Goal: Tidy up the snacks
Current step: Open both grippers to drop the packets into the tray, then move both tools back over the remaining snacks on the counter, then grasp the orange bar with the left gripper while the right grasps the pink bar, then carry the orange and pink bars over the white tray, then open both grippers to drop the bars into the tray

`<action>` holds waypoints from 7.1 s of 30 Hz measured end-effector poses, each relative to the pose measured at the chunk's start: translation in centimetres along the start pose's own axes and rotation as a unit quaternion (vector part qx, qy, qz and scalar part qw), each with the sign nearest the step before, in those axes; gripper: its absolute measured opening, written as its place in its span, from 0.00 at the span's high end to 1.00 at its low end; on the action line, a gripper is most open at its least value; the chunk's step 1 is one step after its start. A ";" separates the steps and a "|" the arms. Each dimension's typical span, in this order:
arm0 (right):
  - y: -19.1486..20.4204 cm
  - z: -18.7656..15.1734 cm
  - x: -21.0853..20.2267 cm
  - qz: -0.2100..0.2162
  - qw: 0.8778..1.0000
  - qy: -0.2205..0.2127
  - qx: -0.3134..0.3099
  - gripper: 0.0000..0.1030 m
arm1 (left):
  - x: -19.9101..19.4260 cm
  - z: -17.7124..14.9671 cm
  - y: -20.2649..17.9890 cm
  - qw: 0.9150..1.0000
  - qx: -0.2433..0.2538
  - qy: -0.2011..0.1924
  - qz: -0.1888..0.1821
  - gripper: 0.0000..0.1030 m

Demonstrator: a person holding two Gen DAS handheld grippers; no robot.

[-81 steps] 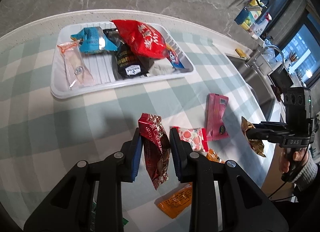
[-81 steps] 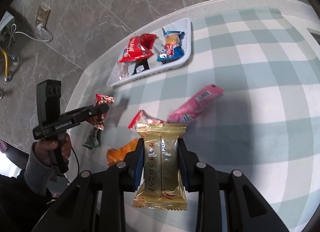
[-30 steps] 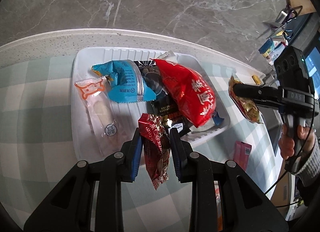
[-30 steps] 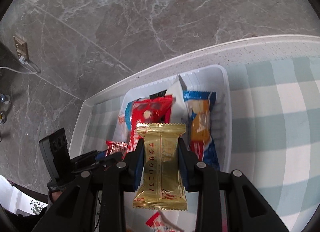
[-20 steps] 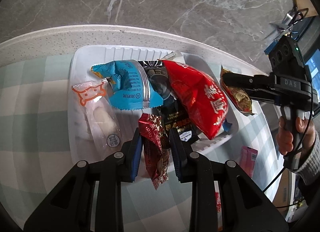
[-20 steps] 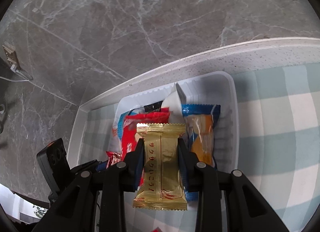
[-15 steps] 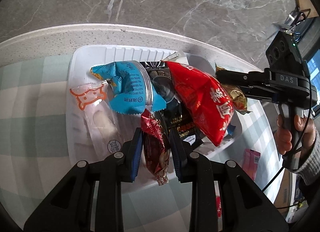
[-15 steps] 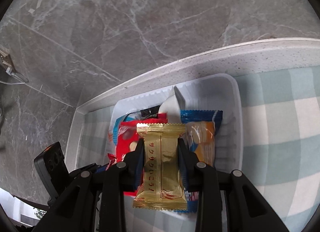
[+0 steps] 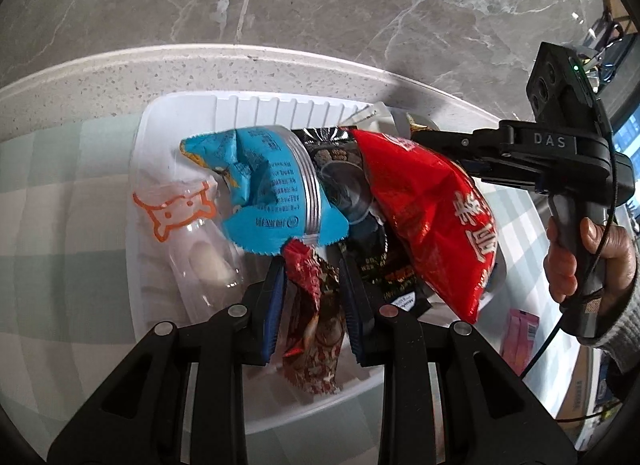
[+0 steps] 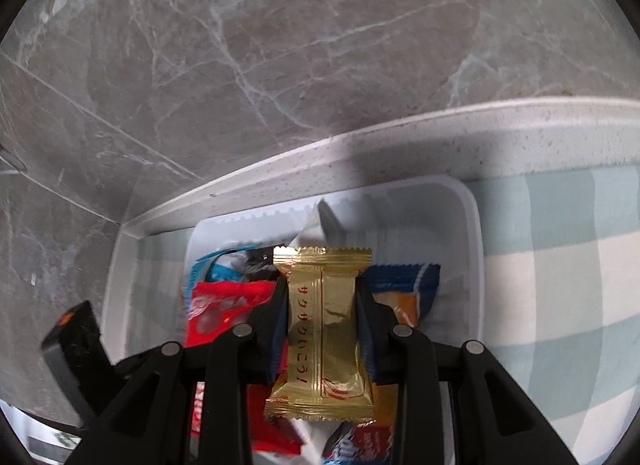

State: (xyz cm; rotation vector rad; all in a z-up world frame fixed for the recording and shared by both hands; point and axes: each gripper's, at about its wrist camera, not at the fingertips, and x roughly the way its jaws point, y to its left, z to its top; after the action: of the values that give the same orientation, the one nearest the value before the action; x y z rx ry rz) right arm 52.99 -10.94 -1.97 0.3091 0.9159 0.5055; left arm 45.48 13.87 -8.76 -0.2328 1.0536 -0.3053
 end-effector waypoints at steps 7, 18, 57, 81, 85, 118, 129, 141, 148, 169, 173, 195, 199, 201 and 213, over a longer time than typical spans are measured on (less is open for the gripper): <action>0.5 0.0 0.4 -0.055 0.998 -0.004 -0.042 0.65 | 0.8 0.5 0.2 1.000 -0.005 -0.001 0.020 0.75; 1.5 0.1 -3.6 -0.053 0.996 -0.046 -0.059 0.50 | -0.7 0.2 -0.7 1.000 0.009 -0.014 0.015 0.46; -0.4 -19.7 -13.9 -0.058 0.996 -0.055 0.025 0.42 | -11.4 -14.7 -10.7 0.983 0.178 -0.002 -0.047 0.46; -2.2 -21.1 -9.3 -0.094 0.990 -0.013 0.104 0.33 | -6.1 -22.4 -17.1 0.928 0.358 0.096 -0.037 0.46; -2.0 -20.9 -9.1 -0.099 0.989 -0.014 0.113 0.30 | -5.2 -23.0 -17.2 0.923 0.370 0.106 -0.023 0.45; -2.7 -22.3 -10.1 -0.105 0.988 -0.030 0.110 0.77 | -6.1 -22.7 -16.7 0.935 0.345 0.076 -0.042 0.85; -1.6 -22.8 -12.6 -0.066 0.991 -0.053 0.102 0.77 | -9.1 -20.9 -14.4 0.957 0.274 0.049 -0.076 0.86; 1.1 -20.1 -13.3 -0.054 0.994 -0.066 0.063 0.77 | -11.5 -14.4 -10.3 0.981 0.183 0.001 -0.057 0.86; 2.6 -17.6 -13.1 -0.053 0.996 -0.066 0.039 0.77 | -12.0 -11.4 -8.2 0.988 0.151 -0.016 -0.038 0.86; 6.2 -11.2 -9.9 -0.063 0.997 -0.047 -0.026 0.77 | -10.3 -5.4 -4.4 0.994 0.100 -0.034 -0.009 0.86; 6.4 -9.9 -9.2 -0.067 0.996 -0.043 -0.036 0.77 | -9.6 -4.6 -3.8 0.995 0.094 -0.034 -0.007 0.86; 6.7 -3.6 -3.8 -0.104 0.989 -0.009 -0.104 0.77 | -6.1 -0.2 -1.2 0.998 0.045 -0.034 -0.004 0.86; 6.6 -2.9 -2.9 -0.112 0.987 -0.004 -0.114 0.77 | -5.5 0.8 -0.6 0.999 0.030 -0.034 -0.005 0.86; 6.6 -2.7 -2.4 -0.118 0.986 -0.002 -0.118 0.77 | -4.8 1.5 -0.5 0.999 0.023 -0.034 -0.003 0.86; 6.3 -2.2 -1.4 -0.127 0.984 -0.003 -0.128 0.76 | -2.3 4.3 -0.6 0.999 0.009 -0.034 -0.003 0.85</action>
State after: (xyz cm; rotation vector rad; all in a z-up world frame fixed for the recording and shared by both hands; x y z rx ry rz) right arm 48.71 -6.30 0.65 -0.0402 0.8580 0.3809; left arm 48.12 14.33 -4.68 -0.2274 0.9829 -0.3100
